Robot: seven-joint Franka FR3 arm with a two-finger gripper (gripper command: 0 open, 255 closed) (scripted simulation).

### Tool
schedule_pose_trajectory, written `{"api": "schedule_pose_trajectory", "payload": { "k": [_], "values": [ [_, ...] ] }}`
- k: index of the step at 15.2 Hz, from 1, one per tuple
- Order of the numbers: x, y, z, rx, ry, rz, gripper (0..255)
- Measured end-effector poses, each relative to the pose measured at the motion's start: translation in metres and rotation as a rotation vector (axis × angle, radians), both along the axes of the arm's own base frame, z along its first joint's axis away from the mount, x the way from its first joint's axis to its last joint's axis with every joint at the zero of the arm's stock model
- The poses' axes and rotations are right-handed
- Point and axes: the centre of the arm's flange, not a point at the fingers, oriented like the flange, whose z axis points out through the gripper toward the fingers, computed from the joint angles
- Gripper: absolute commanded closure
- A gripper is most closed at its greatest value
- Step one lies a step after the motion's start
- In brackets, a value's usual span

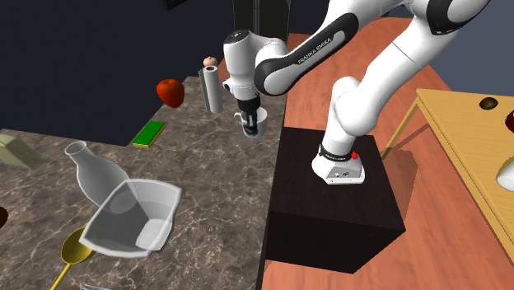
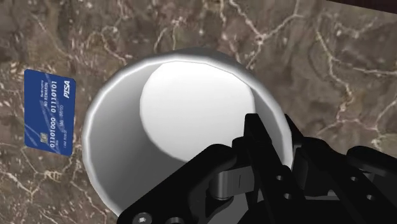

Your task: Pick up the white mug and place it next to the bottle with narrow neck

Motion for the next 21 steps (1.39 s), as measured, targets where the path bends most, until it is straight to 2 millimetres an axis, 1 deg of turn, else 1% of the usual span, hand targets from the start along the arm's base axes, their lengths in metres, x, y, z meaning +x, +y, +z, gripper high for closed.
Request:
{"api": "schedule_pose_trajectory", "payload": {
  "k": [21],
  "values": [
    [0.0, 0.001, 0.112, 0.0, 0.0, 0.0, 255]
  ]
}}
